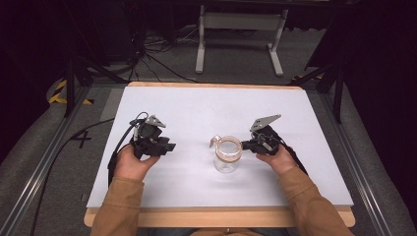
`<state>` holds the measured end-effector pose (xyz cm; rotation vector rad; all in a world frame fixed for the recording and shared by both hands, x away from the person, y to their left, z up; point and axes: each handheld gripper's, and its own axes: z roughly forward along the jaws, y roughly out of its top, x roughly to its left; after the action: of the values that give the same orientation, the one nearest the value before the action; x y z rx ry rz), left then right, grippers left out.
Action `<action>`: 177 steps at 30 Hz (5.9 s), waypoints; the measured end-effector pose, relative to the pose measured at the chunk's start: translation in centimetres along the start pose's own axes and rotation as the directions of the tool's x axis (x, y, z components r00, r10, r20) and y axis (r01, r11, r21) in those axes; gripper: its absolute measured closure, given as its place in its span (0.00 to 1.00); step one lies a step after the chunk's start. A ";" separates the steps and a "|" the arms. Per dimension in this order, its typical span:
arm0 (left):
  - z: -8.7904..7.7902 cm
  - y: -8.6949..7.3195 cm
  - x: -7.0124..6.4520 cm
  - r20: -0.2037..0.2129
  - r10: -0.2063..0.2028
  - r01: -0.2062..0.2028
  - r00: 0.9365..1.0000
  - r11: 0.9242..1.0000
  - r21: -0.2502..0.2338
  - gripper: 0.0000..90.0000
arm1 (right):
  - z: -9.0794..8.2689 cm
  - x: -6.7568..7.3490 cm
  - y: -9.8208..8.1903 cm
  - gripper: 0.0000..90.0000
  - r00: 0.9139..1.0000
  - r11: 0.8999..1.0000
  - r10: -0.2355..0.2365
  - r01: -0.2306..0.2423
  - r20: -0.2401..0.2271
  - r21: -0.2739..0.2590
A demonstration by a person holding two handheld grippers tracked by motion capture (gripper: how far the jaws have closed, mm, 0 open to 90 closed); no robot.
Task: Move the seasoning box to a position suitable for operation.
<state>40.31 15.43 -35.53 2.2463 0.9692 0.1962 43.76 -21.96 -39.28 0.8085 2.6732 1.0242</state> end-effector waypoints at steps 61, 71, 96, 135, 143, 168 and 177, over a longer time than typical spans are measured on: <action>0.5 2.5 -0.1 0.127 0.056 -0.049 0.990 0.997 -0.061 0.80 | 0.7 6.1 -0.2 0.99 0.988 0.989 -0.125 0.131 -0.092 0.067; 1.1 4.8 -0.9 0.206 0.071 -0.049 0.976 0.992 -0.114 0.91 | -2.6 3.9 -2.0 0.99 0.999 1.000 -0.020 0.019 -0.048 -0.013; 5.5 7.1 -3.5 0.279 0.172 -0.135 0.945 0.979 -0.150 0.99 | -2.9 4.2 -3.3 0.99 0.996 0.999 0.015 -0.018 -0.084 -0.030; 6.2 7.1 -3.4 0.265 0.165 -0.133 0.950 0.982 -0.133 0.99 | -2.9 8.3 -0.5 0.99 0.984 0.994 -0.063 0.048 -0.165 -0.093; 6.3 7.1 -3.4 0.261 0.164 -0.131 0.951 0.982 -0.139 0.99 | -2.5 9.7 0.4 0.99 0.982 0.992 -0.088 0.071 -0.169 -0.106; 5.2 6.5 -2.5 0.194 0.109 -0.077 0.975 0.984 -0.162 0.92 | -1.7 10.4 1.7 1.00 0.989 0.978 -0.093 0.068 -0.119 -0.197; 2.4 4.7 -1.5 0.143 0.053 -0.025 0.988 0.981 -0.193 0.90 | -2.1 10.0 2.6 1.00 0.987 0.966 -0.114 0.083 -0.114 -0.247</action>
<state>42.91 10.78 -34.12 2.0733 0.7937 0.1318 35.73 -16.13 -35.63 0.5742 2.5886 1.3839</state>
